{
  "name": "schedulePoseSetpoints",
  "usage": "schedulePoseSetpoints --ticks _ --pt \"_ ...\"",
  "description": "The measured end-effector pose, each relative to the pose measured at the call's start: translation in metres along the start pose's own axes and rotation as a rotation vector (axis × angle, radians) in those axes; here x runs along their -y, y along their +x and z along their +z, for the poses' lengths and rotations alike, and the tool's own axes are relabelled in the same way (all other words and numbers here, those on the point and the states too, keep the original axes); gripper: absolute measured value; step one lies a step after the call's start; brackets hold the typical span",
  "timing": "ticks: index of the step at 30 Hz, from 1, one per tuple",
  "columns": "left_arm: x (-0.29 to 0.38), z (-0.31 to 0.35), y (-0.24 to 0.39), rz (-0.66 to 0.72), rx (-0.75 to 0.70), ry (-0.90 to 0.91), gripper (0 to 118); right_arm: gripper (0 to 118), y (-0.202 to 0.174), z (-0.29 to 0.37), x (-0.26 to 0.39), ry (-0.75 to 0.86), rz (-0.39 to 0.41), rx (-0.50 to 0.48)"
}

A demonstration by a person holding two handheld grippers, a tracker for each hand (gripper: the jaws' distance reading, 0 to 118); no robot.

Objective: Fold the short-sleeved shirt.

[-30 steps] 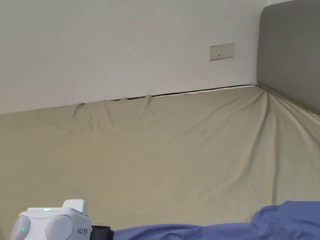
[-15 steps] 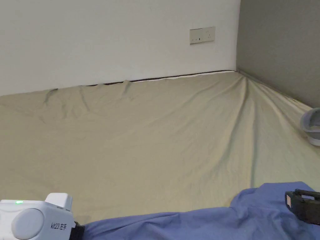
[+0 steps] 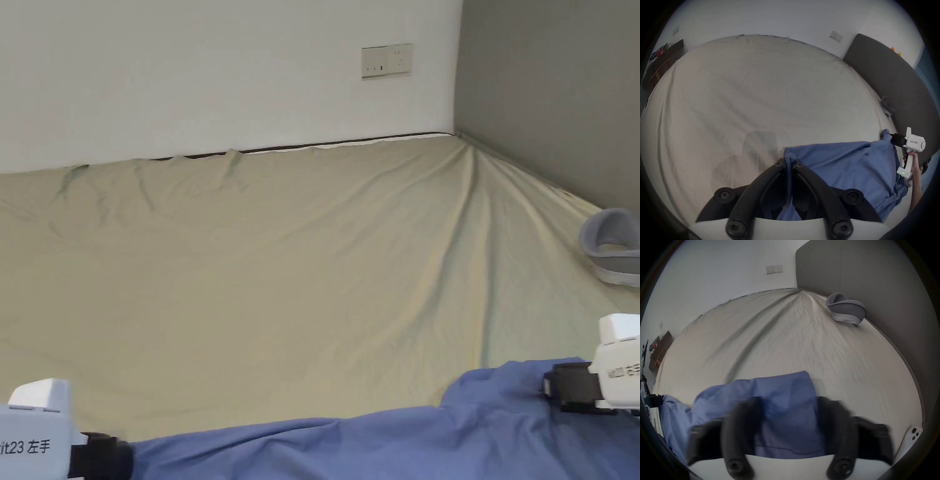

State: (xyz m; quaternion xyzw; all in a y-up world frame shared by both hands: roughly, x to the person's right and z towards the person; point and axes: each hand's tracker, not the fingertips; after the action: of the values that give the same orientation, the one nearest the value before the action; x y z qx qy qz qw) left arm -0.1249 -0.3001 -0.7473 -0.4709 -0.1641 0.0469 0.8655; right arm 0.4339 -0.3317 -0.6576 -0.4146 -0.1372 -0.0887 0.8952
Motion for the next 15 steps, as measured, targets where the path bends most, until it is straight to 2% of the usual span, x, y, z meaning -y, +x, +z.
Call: schedulePoseSetpoints --ticks 1,2,4,6,9,13,15 --pt "-0.001 0.004 0.002 -0.012 0.003 0.008 4 27 0.000 0.006 0.000 0.019 0.008 -0.030" --pt "-0.002 0.006 0.003 -0.009 0.012 0.013 4 3 -0.003 0.013 0.003 0.035 0.021 -0.051" --pt "-0.006 0.010 0.005 0.021 0.036 0.005 4 3 -0.011 0.026 0.001 0.026 0.032 -0.027" --pt "-0.005 0.019 0.010 0.003 0.044 0.021 4 3 -0.012 0.047 0.005 0.085 0.027 -0.089" --pt "-0.005 0.046 0.013 0.012 0.055 0.053 4 3 -0.010 0.086 0.005 0.170 -0.041 -0.121" --pt "0.006 0.104 0.020 -0.004 0.040 0.143 4 3 -0.003 0.153 0.019 0.241 -0.078 -0.187" --pt "0.020 0.136 0.025 -0.029 0.035 0.203 4 3 0.000 0.188 0.037 0.290 -0.101 -0.173"
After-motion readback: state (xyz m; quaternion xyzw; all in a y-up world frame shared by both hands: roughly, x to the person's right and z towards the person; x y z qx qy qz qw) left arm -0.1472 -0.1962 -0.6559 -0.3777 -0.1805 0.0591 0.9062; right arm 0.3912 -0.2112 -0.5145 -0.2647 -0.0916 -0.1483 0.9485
